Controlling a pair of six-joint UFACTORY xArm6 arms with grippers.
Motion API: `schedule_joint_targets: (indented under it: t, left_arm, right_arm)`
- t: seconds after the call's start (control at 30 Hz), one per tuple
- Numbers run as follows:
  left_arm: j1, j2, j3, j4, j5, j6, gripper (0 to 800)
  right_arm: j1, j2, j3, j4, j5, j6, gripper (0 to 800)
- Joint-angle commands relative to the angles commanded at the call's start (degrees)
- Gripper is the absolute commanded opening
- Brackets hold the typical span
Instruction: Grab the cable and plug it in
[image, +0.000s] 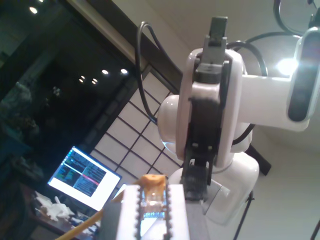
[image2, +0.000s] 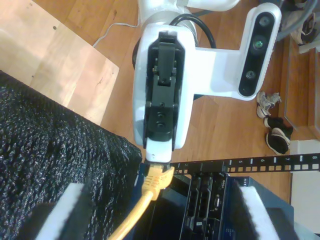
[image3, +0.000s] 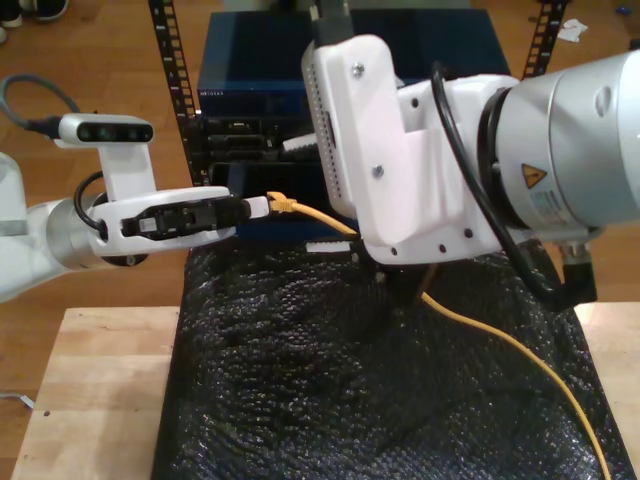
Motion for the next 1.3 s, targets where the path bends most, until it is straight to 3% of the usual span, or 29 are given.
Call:
schedule_joint_targets:
  t: [0.63,0.9,1.3]
  left_arm:
    - [-0.6,0.3,0.0,-0.1,2.3,0.1,9]
    - [-1.0,0.2,0.0,-0.1,2.8,0.2,9]
    - [-1.3,0.2,0.0,-0.1,3.4,0.2,11]
  right_arm:
    - [1.7,1.0,1.1,0.0,-2.9,0.1,518]
    - [1.7,1.4,1.4,0.0,-3.3,0.2,373]
    - [1.7,1.9,1.8,0.0,-4.0,0.4,273]
